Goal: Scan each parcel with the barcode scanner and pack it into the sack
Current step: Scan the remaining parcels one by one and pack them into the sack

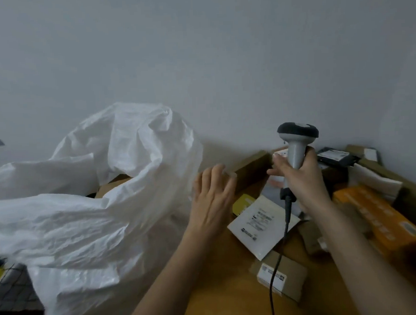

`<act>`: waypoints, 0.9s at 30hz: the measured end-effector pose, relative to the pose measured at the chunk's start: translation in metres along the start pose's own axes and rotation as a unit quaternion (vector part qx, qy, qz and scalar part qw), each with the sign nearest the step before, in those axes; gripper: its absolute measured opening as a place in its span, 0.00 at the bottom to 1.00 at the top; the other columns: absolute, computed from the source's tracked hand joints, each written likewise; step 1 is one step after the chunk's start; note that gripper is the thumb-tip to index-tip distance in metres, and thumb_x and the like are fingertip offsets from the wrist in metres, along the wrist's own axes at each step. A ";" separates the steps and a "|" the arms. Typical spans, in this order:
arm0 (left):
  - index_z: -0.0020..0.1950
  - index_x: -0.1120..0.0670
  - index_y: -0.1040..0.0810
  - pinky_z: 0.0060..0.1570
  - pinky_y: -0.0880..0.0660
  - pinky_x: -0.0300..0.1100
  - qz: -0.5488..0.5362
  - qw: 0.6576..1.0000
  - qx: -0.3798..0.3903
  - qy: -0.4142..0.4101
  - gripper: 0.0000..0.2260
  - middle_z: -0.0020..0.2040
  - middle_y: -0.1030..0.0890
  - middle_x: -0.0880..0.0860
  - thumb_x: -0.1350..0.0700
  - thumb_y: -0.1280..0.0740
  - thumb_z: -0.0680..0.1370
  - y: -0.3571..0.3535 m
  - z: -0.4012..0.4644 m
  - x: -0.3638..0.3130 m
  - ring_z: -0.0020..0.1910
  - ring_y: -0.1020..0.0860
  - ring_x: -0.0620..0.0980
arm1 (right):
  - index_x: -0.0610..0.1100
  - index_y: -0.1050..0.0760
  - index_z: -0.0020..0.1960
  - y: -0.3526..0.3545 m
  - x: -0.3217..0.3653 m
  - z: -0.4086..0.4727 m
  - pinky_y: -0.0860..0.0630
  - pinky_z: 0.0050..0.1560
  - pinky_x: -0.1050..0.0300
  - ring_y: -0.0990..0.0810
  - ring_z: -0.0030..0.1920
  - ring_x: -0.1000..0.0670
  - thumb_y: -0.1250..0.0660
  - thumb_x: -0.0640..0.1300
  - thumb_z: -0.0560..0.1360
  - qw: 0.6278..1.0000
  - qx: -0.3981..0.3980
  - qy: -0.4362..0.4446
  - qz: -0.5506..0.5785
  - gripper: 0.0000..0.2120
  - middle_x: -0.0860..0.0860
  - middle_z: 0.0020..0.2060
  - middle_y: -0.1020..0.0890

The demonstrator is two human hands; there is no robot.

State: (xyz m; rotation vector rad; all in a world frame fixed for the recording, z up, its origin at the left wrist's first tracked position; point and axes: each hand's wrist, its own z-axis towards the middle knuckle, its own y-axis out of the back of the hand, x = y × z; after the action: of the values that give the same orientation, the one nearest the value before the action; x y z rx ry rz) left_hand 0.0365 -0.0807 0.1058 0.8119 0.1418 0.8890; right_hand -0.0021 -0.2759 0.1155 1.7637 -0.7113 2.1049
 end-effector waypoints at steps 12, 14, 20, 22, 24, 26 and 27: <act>0.76 0.47 0.42 0.72 0.43 0.53 -0.148 0.874 0.436 0.154 0.30 0.74 0.47 0.54 0.48 0.32 0.77 -0.151 -0.038 -0.062 0.73 0.46 0.57 | 0.48 0.30 0.66 0.088 -0.061 0.012 0.17 0.39 0.53 0.15 0.43 0.52 0.29 0.47 0.76 0.991 -0.092 -0.088 -0.028 0.21 0.48 0.51 0.19; 0.75 0.49 0.41 0.70 0.38 0.50 -0.195 0.828 0.459 0.256 0.30 0.74 0.45 0.55 0.49 0.31 0.77 -0.170 -0.045 -0.067 0.73 0.44 0.57 | 0.47 0.30 0.66 0.094 -0.073 0.020 0.18 0.38 0.56 0.15 0.43 0.52 0.30 0.46 0.76 0.991 -0.095 -0.095 -0.030 0.20 0.48 0.51 0.19; 0.77 0.57 0.45 0.65 0.30 0.49 -0.316 0.642 0.425 0.555 0.38 0.73 0.41 0.60 0.61 0.27 0.74 -0.222 -0.070 -0.063 0.70 0.35 0.60 | 0.45 0.27 0.61 0.100 -0.116 0.049 0.19 0.36 0.59 0.15 0.42 0.53 0.30 0.44 0.77 0.983 -0.091 -0.155 -0.033 0.14 0.44 0.49 0.18; 0.77 0.58 0.45 0.65 0.30 0.53 -0.311 0.603 0.395 0.620 0.38 0.73 0.39 0.62 0.64 0.26 0.73 -0.236 -0.077 -0.057 0.70 0.34 0.61 | 0.48 0.27 0.58 0.098 -0.130 0.055 0.19 0.36 0.60 0.15 0.42 0.53 0.30 0.44 0.77 0.980 -0.087 -0.177 -0.034 0.11 0.45 0.49 0.19; 0.78 0.56 0.46 0.67 0.33 0.56 -0.279 0.615 0.406 0.616 0.40 0.75 0.42 0.61 0.63 0.26 0.73 -0.249 -0.084 -0.049 0.73 0.37 0.62 | 0.52 0.27 0.55 0.097 -0.142 0.059 0.19 0.36 0.60 0.15 0.42 0.54 0.30 0.44 0.77 0.977 -0.082 -0.192 -0.037 0.09 0.46 0.48 0.19; 0.79 0.55 0.48 0.71 0.38 0.57 -0.239 0.658 0.441 0.561 0.44 0.78 0.43 0.59 0.57 0.24 0.72 -0.261 -0.089 -0.038 0.75 0.41 0.62 | 0.51 0.27 0.56 0.096 -0.150 0.063 0.18 0.37 0.59 0.15 0.43 0.53 0.31 0.44 0.77 0.975 -0.075 -0.204 -0.042 0.10 0.46 0.47 0.19; 0.80 0.54 0.49 0.72 0.40 0.57 -0.227 0.674 0.457 0.534 0.46 0.78 0.43 0.57 0.53 0.23 0.71 -0.266 -0.090 -0.034 0.76 0.42 0.61 | 0.50 0.27 0.58 0.096 -0.153 0.065 0.18 0.37 0.58 0.15 0.42 0.52 0.31 0.44 0.77 0.974 -0.071 -0.210 -0.049 0.11 0.46 0.47 0.18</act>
State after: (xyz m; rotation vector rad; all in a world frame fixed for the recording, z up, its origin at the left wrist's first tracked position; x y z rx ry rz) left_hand 0.1458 -0.1502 -0.1461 0.9795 1.8913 0.6673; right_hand 0.0311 -0.3785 -0.0434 2.1349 -0.8375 1.5875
